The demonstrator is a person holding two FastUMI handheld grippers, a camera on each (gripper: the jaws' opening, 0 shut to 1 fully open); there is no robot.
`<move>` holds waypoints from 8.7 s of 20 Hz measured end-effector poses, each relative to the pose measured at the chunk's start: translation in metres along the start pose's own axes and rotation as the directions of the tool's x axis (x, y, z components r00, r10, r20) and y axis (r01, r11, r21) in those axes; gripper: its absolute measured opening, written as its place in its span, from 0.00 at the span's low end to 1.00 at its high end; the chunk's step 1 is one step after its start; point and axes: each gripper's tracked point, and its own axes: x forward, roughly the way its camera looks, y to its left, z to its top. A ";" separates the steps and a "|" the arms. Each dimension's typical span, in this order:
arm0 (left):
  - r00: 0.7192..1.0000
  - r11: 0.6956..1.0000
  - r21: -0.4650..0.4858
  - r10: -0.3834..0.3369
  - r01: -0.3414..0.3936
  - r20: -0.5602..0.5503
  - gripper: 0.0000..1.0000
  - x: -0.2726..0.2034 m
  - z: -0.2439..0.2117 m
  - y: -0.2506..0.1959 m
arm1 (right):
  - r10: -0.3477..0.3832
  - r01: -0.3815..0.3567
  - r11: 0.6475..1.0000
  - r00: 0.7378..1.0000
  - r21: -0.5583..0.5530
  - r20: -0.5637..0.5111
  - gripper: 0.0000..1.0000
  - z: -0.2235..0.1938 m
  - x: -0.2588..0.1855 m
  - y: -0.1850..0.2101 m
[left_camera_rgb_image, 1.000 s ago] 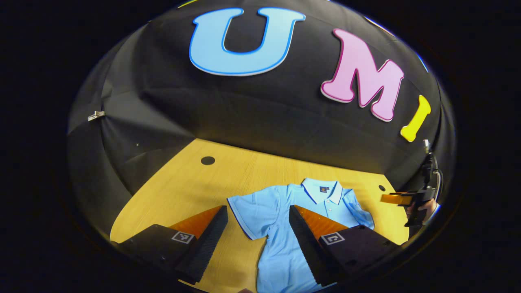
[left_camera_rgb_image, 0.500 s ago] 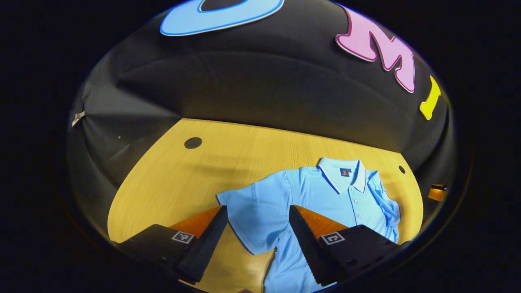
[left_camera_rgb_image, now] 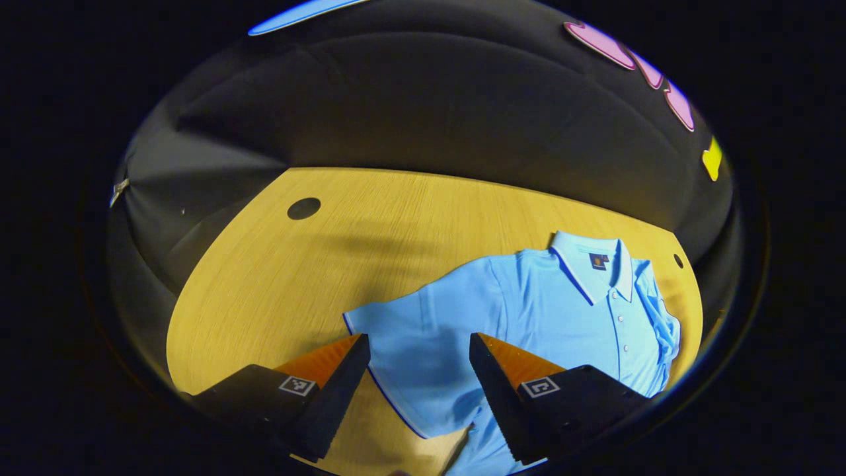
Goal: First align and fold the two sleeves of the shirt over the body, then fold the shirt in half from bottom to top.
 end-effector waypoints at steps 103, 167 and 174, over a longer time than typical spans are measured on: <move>0.860 0.954 -0.083 -0.297 0.289 -0.414 0.98 -0.238 -0.289 -0.028 | 0.163 0.074 0.924 0.812 0.376 -0.560 0.98 -0.296 -0.123 0.106; 0.999 0.999 -0.009 -0.032 0.032 -0.021 0.53 0.051 0.087 -0.100 | 0.139 -0.139 0.990 0.990 0.003 0.001 0.13 0.096 0.221 0.054; 0.994 0.997 0.070 -0.050 0.043 0.094 0.97 0.005 0.108 -0.115 | 0.140 -0.130 0.987 0.985 -0.097 0.100 0.92 0.126 0.177 0.070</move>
